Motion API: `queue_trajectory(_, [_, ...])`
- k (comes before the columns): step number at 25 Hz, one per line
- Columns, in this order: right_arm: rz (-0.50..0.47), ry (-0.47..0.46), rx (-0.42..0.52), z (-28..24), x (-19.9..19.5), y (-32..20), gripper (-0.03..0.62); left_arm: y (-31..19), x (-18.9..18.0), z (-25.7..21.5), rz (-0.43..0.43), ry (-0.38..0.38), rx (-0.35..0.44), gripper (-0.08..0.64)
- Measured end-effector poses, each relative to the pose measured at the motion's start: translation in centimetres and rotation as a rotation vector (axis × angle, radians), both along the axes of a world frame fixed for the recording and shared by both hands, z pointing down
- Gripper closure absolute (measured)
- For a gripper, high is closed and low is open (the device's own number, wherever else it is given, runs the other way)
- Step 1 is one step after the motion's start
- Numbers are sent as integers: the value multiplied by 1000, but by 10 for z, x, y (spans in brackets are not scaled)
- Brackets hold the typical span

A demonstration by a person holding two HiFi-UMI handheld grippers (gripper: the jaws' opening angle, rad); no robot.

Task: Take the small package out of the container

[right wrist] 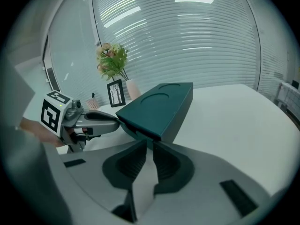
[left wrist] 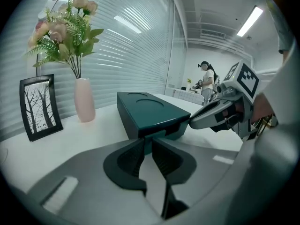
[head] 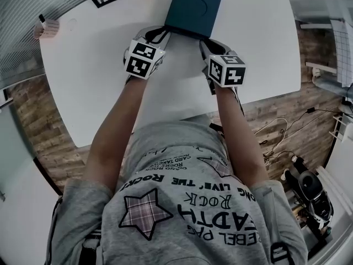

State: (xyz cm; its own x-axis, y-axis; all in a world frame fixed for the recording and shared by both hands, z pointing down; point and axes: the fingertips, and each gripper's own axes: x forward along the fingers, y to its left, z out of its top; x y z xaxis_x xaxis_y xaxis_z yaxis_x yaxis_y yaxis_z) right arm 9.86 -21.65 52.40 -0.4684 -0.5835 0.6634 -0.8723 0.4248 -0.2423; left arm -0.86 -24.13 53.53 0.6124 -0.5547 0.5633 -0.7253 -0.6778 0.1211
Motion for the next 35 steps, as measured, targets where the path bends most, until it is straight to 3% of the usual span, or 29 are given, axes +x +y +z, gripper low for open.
queue_trajectory(17, [-49, 20, -8, 0, -3, 4, 540, 7, -3, 1, 25, -27, -12, 499])
queue_trajectory(26, [-121, -67, -46, -1, -2, 6, 543, 8, -1, 2, 27, -35, -11, 500])
queue_trajectory(35, [-157, -60, -61, -1, -3, 9, 548, 11, -1, 1, 27, -43, -19, 500])
